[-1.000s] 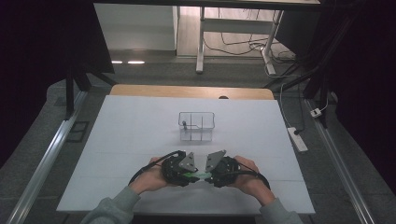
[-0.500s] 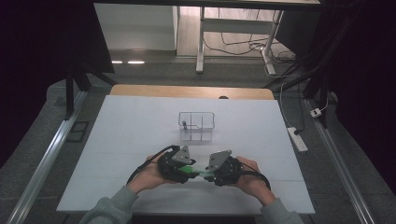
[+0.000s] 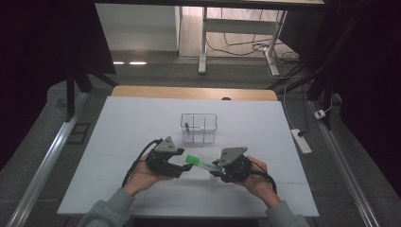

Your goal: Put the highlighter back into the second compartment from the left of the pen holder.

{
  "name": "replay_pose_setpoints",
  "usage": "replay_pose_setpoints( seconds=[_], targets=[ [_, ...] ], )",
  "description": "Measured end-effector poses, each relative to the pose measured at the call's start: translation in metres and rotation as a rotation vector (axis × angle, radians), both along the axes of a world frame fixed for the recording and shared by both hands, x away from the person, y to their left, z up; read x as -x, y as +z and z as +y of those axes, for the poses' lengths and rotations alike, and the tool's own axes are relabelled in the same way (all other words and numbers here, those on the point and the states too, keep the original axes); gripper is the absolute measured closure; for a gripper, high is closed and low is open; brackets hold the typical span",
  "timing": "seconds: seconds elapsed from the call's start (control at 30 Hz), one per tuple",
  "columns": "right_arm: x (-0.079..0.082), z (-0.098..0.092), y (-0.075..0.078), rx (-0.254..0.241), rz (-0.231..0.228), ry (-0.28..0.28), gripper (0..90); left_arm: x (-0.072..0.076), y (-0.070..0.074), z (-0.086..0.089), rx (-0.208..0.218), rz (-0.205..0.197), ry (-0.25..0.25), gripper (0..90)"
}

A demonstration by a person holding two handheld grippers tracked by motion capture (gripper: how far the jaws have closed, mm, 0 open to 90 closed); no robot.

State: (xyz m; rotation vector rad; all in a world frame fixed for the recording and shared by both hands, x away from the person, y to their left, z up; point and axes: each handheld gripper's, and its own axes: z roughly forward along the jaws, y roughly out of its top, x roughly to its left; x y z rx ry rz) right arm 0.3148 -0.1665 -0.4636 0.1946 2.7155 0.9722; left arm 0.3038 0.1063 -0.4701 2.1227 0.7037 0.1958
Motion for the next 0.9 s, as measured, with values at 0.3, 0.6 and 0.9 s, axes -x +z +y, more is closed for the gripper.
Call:
replay_pose_setpoints(
  seconds=[0.3,0.6,0.9],
  targets=[
    [-0.001,-0.004,0.002,-0.039,-0.020,-0.039,65.4,0.000,-0.005,0.011,0.033,0.017,0.045,29.8],
    [-0.001,-0.004,0.001,-0.050,-0.037,-0.072,65.4,0.001,-0.004,0.010,0.089,0.042,0.046,28.5],
    [-0.001,0.001,-0.004,-0.045,-0.041,-0.068,65.4,0.000,-0.002,0.002,0.166,0.052,0.055,29.4]
  ],
)
